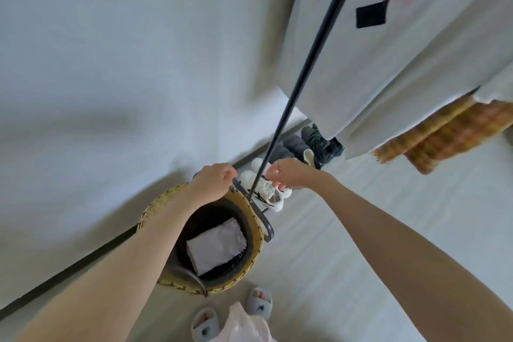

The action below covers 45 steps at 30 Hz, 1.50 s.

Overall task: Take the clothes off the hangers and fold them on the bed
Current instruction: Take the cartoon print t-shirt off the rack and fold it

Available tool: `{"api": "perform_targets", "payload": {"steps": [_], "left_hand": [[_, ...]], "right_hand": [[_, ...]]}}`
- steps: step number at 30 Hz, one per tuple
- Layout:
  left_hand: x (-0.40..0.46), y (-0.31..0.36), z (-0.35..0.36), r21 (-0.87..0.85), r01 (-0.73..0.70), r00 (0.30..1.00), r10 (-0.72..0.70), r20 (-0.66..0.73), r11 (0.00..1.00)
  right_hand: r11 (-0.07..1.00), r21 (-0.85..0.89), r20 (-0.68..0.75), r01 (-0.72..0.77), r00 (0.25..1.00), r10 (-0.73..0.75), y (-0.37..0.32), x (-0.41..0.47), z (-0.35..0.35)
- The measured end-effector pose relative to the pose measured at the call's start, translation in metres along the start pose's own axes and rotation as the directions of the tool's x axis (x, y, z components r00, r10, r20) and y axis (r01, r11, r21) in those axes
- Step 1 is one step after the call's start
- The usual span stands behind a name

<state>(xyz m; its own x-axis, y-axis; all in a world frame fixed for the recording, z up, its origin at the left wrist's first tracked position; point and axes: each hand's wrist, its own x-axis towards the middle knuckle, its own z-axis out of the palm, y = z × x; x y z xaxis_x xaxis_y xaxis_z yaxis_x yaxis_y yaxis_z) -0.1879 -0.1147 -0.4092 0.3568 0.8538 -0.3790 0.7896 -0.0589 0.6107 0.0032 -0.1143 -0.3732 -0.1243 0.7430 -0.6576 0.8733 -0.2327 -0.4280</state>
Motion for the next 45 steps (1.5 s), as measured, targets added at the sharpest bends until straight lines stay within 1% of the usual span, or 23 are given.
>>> {"api": "perform_targets", "payload": {"steps": [5,7,11,14,16,18,21,22,24,25,26,27,29,30,32,33,34,35,36,38,40,43,45], "left_hand": [[-0.003,0.089,-0.035,0.088,-0.213,0.973,0.22,-0.069,0.973],[0.0,0.124,-0.048,0.098,-0.297,0.945,0.307,-0.11,0.95],[0.005,0.206,-0.08,0.147,-0.46,0.857,0.481,-0.186,0.876],[0.018,0.266,-0.106,0.225,-0.553,0.767,0.595,-0.241,0.802],[0.025,0.308,-0.126,0.278,-0.6,0.686,0.662,-0.303,0.75],[0.03,0.35,-0.147,0.367,-0.629,0.589,0.728,-0.351,0.685],[0.032,0.401,-0.172,0.476,-0.631,0.448,0.788,-0.422,0.613],[0.032,0.416,-0.181,0.518,-0.621,0.395,0.805,-0.443,0.589],[0.034,0.437,-0.195,0.625,-0.574,0.286,0.845,-0.452,0.529],[0.037,0.449,-0.206,0.696,-0.527,0.219,0.869,-0.444,0.488],[0.04,0.456,-0.215,0.761,-0.468,0.164,0.89,-0.425,0.449],[0.043,0.465,-0.226,0.815,-0.396,0.125,0.904,-0.409,0.423],[0.046,0.482,-0.249,0.877,-0.237,0.104,0.909,-0.404,0.417],[0.046,0.49,-0.26,0.896,-0.168,0.088,0.912,-0.401,0.411],[0.045,0.504,-0.282,0.921,-0.057,0.047,0.922,-0.384,0.386],[0.045,0.508,-0.291,0.924,-0.008,0.037,0.923,-0.382,0.383],[0.045,0.514,-0.3,0.922,0.042,0.038,0.922,-0.386,0.385],[0.044,0.516,-0.305,0.914,0.089,0.055,0.914,-0.402,0.396],[0.045,0.519,-0.31,0.9,0.129,0.072,0.902,-0.427,0.416],[0.049,0.52,-0.318,0.864,0.184,0.099,0.866,-0.49,0.468],[0.055,0.518,-0.324,0.838,0.222,0.12,0.839,-0.531,0.499],[0.061,0.512,-0.33,0.83,0.248,0.112,0.837,-0.536,0.499],[0.062,0.51,-0.333,0.833,0.244,0.109,0.839,-0.533,0.497]], "right_hand": [[0.99,0.144,-0.2,-0.004,0.979,0.033,0.02,-0.08,-0.072],[0.989,0.15,-0.265,-0.004,0.963,0.044,0.025,-0.106,-0.1],[0.992,0.12,-0.394,0.026,0.919,0.024,0.036,-0.154,-0.169],[0.994,0.098,-0.525,0.048,0.851,0.011,0.044,-0.187,-0.227],[0.995,0.071,-0.635,0.069,0.773,-0.008,0.048,-0.206,-0.268],[0.995,0.026,-0.751,0.092,0.659,-0.042,0.05,-0.226,-0.31],[0.989,-0.081,-0.883,0.125,0.451,-0.129,0.05,-0.254,-0.36],[0.985,-0.12,-0.915,0.124,0.37,-0.158,0.05,-0.263,-0.375],[0.978,-0.201,-0.953,0.062,0.218,-0.21,0.048,-0.277,-0.4],[0.971,-0.235,-0.959,0.034,0.153,-0.238,0.045,-0.282,-0.415],[0.964,-0.267,-0.958,0.003,0.112,-0.265,0.042,-0.285,-0.425],[0.958,-0.286,-0.954,-0.033,0.101,-0.281,0.038,-0.285,-0.436],[0.948,-0.296,-0.952,-0.117,0.117,-0.283,0.03,-0.282,-0.454],[0.952,-0.283,-0.954,-0.12,0.137,-0.266,0.026,-0.28,-0.461],[0.95,-0.279,-0.944,-0.14,0.224,-0.244,0.019,-0.271,-0.471],[0.946,-0.28,-0.937,-0.165,0.263,-0.231,0.016,-0.266,-0.473],[0.941,-0.281,-0.934,-0.188,0.278,-0.224,0.012,-0.261,-0.476],[0.944,-0.274,-0.937,-0.186,0.274,-0.218,0.011,-0.256,-0.475],[0.95,-0.259,-0.944,-0.172,0.253,-0.212,0.01,-0.251,-0.476],[0.967,-0.21,-0.967,-0.143,0.18,-0.183,0.01,-0.241,-0.48],[0.963,-0.207,-0.974,-0.175,0.13,-0.186,0.009,-0.235,-0.483],[0.951,-0.223,-0.975,-0.214,0.052,-0.217,0.007,-0.234,-0.485],[0.953,-0.199,-0.979,-0.227,0.012,-0.202,0.003,-0.238,-0.488]]}}
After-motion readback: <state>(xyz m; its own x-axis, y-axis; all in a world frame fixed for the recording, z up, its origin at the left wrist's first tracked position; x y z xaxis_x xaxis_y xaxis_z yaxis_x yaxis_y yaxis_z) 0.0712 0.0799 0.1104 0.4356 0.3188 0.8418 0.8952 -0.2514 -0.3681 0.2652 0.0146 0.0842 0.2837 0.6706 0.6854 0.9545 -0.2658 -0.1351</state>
